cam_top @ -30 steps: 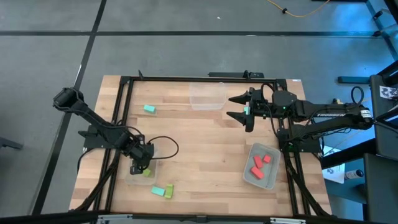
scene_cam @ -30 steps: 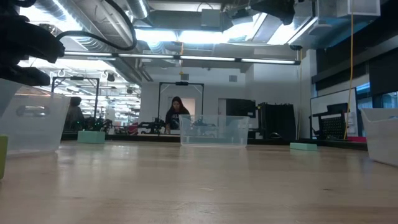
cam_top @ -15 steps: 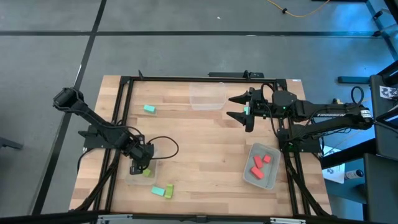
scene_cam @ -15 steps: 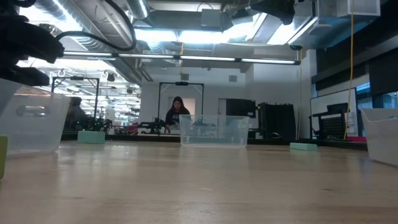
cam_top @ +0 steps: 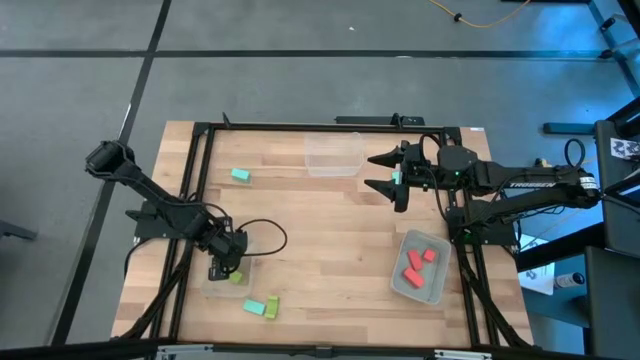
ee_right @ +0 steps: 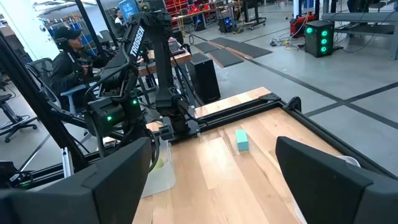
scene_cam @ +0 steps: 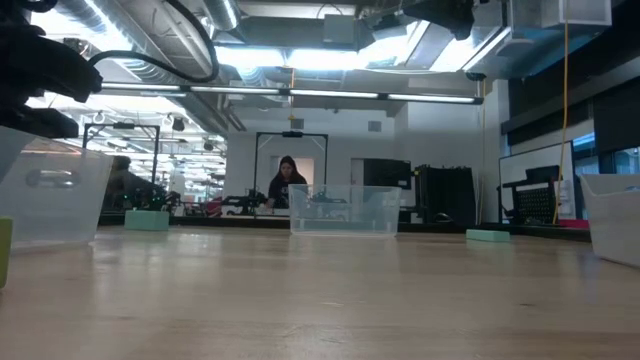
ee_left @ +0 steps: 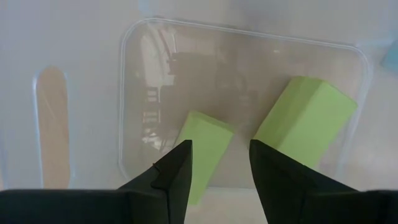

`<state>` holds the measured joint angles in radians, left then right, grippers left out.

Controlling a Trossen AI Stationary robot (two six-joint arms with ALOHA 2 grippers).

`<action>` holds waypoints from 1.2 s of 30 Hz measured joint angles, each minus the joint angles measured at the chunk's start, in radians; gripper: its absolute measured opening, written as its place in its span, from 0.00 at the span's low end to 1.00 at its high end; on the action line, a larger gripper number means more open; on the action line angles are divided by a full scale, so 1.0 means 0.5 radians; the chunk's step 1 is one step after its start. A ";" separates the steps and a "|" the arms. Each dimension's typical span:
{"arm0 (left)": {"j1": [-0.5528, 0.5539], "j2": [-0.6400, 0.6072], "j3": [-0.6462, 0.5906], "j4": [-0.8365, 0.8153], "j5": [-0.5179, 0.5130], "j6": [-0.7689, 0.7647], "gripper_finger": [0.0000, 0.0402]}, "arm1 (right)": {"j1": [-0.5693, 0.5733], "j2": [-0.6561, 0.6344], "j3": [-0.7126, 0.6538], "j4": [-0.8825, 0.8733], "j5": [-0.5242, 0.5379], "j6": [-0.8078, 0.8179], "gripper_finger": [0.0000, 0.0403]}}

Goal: Sort & place blocks by color
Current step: Put the top right blue block into the top transparent bin

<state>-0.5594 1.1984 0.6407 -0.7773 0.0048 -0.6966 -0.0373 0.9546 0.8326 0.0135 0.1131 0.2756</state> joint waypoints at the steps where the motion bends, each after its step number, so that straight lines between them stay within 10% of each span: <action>1: 0.000 0.000 0.000 0.000 0.001 0.000 0.38 | -0.001 0.000 0.000 -0.001 0.000 0.000 0.86; 21: 0.002 -0.312 0.000 -0.004 0.049 -0.080 0.37 | 0.000 0.000 0.000 0.000 -0.001 0.000 0.86; 36: 0.064 -1.236 0.000 0.195 -0.907 -0.244 0.37 | 0.000 -0.001 0.000 0.002 0.000 0.005 0.86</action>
<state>-0.5273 0.5804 0.6407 -0.6797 -0.4488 -0.8184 -0.0372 0.9543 0.8326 0.0146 0.1131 0.2782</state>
